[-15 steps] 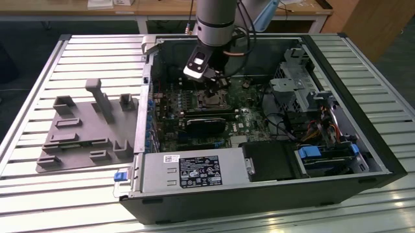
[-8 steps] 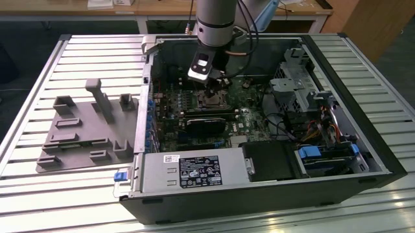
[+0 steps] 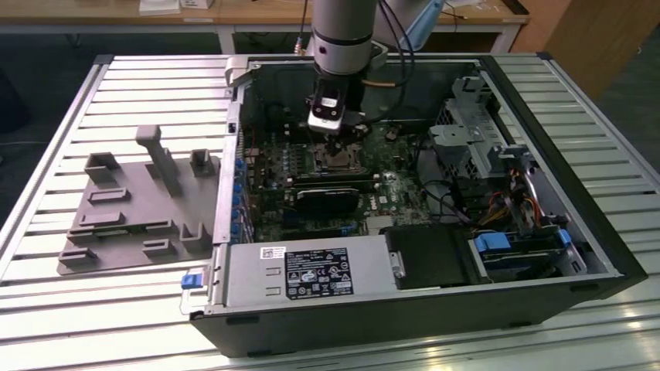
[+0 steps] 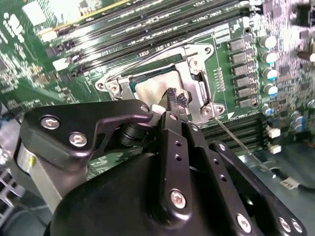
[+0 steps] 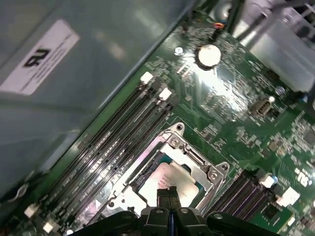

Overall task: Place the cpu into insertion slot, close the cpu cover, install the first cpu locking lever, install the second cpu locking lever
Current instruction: 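Close the cpu cover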

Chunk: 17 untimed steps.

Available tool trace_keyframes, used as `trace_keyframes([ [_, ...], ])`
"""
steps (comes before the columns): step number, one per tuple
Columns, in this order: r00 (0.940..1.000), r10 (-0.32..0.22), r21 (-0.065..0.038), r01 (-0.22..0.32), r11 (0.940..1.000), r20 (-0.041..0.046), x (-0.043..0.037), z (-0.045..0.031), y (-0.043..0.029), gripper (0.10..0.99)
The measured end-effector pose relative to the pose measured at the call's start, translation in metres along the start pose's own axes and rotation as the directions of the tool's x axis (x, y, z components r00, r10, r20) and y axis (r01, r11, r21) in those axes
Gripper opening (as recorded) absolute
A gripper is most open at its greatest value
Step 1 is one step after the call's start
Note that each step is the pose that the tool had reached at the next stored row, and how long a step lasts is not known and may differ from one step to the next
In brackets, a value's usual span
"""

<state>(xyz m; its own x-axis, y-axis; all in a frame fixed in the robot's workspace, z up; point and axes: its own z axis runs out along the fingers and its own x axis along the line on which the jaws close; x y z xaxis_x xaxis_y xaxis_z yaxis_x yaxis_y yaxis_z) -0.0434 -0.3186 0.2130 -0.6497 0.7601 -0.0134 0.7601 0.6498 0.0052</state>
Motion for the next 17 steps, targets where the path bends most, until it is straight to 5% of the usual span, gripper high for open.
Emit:
trace_keyframes([
  [8,0.9900,-0.141,-0.002,0.141,0.9900,-0.0006,0.0000,0.0003,0.0000,0.102],
  [17,0.9598,-0.281,-0.004,0.281,0.9598,-0.0008,0.0000,0.0003,0.0000,0.102],
])
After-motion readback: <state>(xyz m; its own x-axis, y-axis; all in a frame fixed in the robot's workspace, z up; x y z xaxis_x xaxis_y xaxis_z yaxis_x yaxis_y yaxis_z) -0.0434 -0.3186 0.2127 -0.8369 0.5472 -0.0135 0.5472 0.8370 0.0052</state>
